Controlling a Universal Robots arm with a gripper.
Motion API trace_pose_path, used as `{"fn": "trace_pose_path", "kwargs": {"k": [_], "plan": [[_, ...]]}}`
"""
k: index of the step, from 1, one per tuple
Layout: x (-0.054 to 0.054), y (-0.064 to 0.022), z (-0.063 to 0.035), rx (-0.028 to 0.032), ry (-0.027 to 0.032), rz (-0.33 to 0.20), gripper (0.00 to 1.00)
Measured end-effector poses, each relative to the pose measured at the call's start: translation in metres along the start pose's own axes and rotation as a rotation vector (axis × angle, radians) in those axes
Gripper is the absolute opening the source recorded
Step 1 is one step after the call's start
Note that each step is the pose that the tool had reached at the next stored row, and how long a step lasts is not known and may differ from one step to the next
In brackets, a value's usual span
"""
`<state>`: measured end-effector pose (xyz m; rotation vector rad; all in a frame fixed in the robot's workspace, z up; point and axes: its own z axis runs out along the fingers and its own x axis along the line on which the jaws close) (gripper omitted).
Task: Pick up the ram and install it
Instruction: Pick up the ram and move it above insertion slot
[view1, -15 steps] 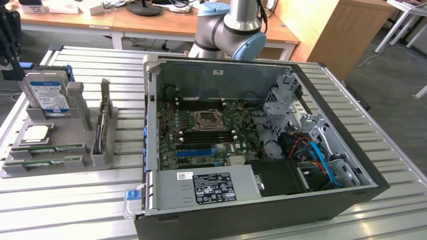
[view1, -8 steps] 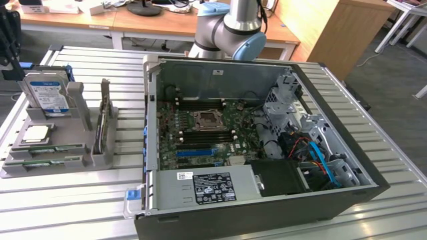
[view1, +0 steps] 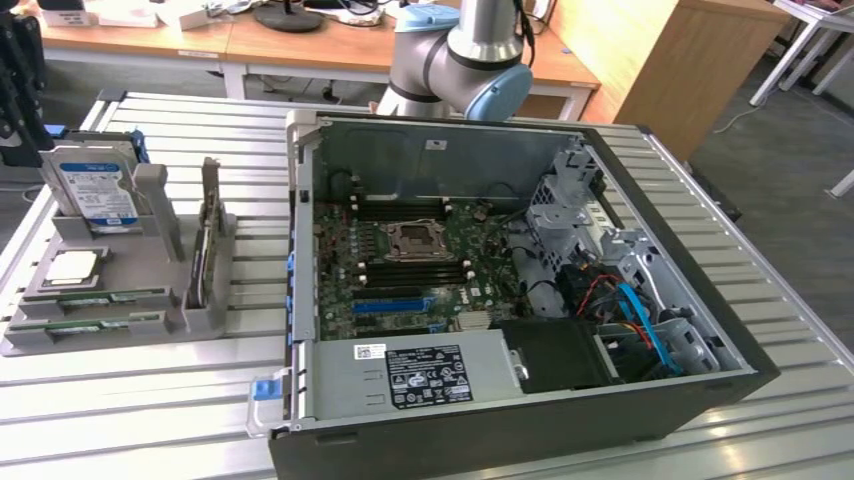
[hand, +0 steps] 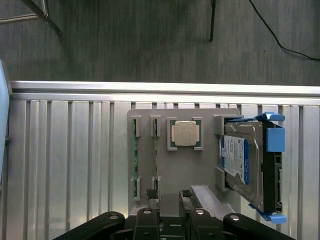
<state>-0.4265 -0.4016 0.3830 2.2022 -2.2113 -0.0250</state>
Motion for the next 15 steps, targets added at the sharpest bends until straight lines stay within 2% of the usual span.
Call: {"fn": "trace_pose_path", "kwargs": {"k": [15], "plan": [[0.0000, -0.0001, 0.0030, 0.0001, 0.0000, 0.000, 0.30]]}}
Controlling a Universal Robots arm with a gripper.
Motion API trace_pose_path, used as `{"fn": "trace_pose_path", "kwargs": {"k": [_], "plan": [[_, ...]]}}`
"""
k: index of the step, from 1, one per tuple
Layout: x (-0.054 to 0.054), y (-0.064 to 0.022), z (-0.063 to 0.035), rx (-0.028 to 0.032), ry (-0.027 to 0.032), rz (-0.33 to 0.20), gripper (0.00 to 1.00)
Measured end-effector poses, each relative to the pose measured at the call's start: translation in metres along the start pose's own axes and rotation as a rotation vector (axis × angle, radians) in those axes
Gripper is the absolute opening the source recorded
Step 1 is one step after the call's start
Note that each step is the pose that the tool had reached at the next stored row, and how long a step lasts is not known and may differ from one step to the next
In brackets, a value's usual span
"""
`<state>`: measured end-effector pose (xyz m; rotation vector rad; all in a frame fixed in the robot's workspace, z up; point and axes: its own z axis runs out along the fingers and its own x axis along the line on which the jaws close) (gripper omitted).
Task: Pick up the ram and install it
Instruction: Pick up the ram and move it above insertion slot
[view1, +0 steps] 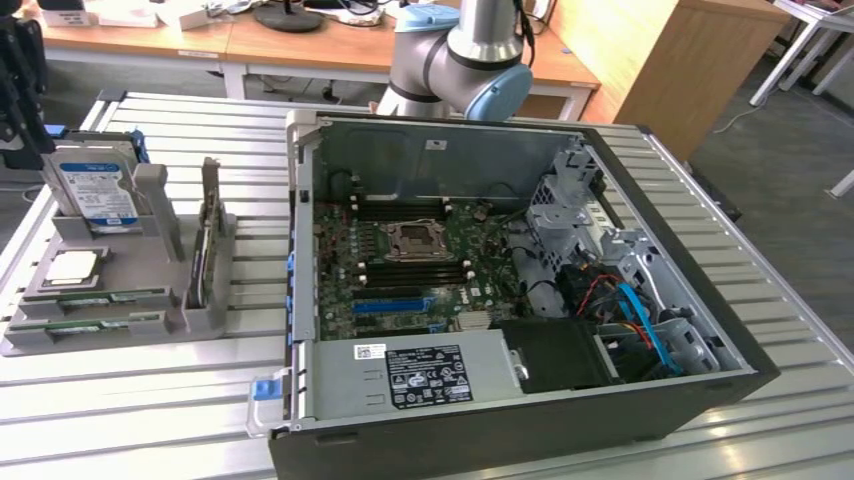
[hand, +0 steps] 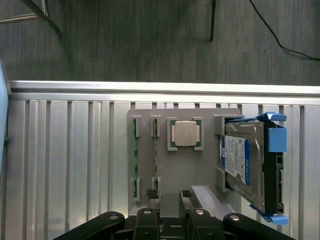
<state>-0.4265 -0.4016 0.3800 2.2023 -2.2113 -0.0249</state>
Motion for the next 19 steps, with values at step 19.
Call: {"fn": "trace_pose_path", "kwargs": {"k": [19], "plan": [[0.000, -0.0003, 0.0116, -0.0001, 0.0000, 0.000, 0.30]]}}
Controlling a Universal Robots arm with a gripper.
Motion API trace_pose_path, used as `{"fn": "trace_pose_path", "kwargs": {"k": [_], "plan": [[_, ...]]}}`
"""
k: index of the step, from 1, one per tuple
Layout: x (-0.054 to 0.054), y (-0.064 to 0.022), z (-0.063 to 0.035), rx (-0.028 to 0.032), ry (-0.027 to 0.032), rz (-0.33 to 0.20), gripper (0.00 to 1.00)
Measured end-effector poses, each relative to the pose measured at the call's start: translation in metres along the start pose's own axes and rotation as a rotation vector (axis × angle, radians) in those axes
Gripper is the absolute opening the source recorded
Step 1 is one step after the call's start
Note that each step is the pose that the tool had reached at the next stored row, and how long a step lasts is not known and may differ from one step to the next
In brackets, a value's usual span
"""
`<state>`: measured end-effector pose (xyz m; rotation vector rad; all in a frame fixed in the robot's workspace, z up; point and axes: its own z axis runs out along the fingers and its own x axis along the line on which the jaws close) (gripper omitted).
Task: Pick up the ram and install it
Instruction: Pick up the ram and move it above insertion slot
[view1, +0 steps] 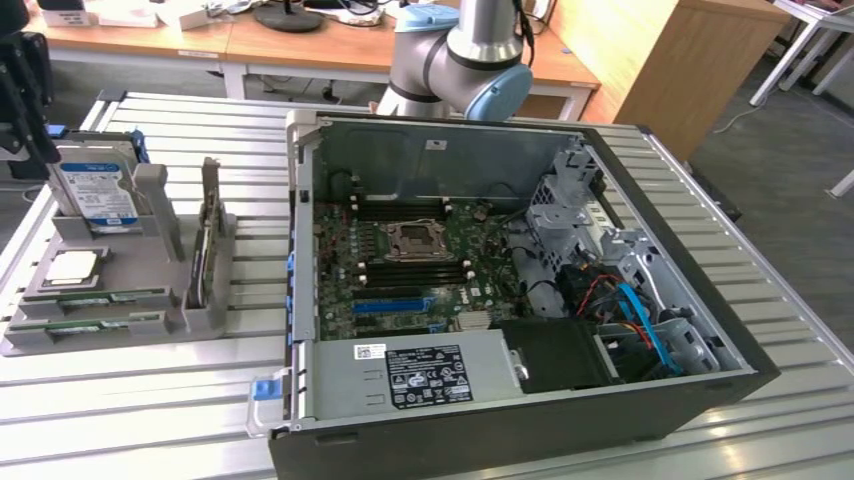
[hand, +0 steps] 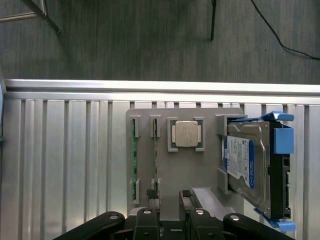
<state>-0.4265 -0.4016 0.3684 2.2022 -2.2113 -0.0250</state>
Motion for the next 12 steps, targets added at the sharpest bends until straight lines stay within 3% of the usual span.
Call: {"fn": "trace_pose_path", "kwargs": {"k": [12], "plan": [[0.0000, -0.0002, 0.0068, -0.0002, 0.0001, 0.000, 0.30]]}}
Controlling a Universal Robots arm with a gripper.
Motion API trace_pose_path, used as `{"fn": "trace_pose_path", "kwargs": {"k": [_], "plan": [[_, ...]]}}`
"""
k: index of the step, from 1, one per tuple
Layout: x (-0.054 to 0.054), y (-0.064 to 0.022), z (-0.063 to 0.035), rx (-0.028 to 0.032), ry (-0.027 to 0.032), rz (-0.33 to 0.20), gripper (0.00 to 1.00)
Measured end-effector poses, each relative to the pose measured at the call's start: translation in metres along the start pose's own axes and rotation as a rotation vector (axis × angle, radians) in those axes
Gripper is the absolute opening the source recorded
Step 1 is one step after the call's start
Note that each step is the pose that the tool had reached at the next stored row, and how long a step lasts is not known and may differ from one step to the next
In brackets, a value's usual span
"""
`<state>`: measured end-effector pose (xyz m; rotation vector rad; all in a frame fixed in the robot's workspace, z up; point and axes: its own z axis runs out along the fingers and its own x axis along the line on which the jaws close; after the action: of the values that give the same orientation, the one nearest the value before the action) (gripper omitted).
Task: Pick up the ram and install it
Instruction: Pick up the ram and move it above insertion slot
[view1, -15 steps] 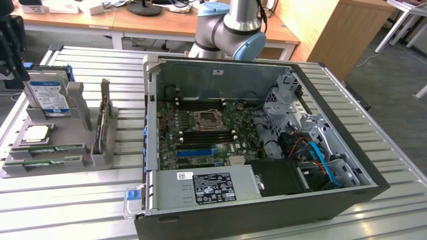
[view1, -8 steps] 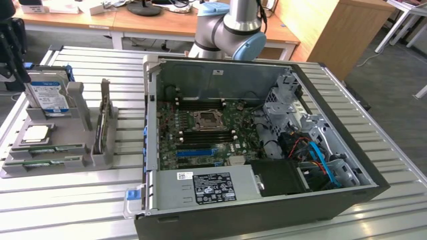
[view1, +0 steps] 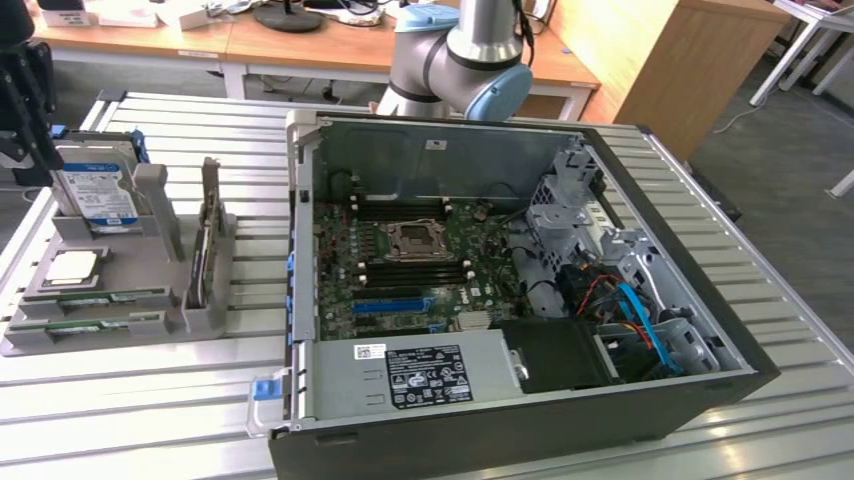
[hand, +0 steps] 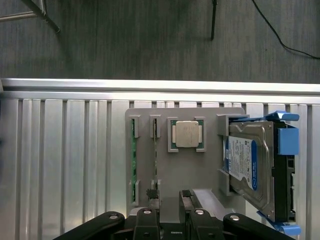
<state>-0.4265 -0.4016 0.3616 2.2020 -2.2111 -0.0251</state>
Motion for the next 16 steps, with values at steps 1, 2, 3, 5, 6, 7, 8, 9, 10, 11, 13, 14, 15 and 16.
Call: {"fn": "trace_pose_path", "kwargs": {"k": [1, 2, 3, 5, 6, 7, 8, 9, 10, 11, 13, 14, 15, 16], "plan": [[0.000, 0.0000, 0.0000, 0.0000, 0.0000, 0.000, 0.30], [0.000, 0.0000, 0.0001, 0.0001, 0.0000, 0.000, 0.30], [0.000, 0.0000, 0.0002, 0.0002, -0.0002, 0.000, 0.30], [0.000, 0.0000, 0.0002, 0.0002, -0.0001, 0.000, 0.30], [0.000, 0.0000, 0.0002, 0.0002, -0.0001, 0.000, 0.30], [0.000, 0.0000, 0.0002, 0.0002, -0.0001, 0.000, 0.30], [0.002, 0.0000, 0.0002, 0.0002, -0.0001, 0.000, 0.30], [0.005, 0.0000, 0.0002, 0.0002, -0.0001, 0.000, 0.30], [0.006, 0.0000, 0.0002, 0.0002, -0.0001, 0.000, 0.30], [0.007, 0.0000, 0.0002, 0.0002, -0.0001, 0.000, 0.30], [0.009, -0.0001, 0.0003, 0.0003, -0.0001, 0.000, 0.30], [0.010, 0.0000, 0.0002, 0.0003, -0.0001, 0.000, 0.30], [0.011, 0.0000, 0.0002, 0.0002, -0.0001, 0.000, 0.30], [0.012, 0.0000, 0.0002, 0.0002, -0.0001, 0.000, 0.30]]}}
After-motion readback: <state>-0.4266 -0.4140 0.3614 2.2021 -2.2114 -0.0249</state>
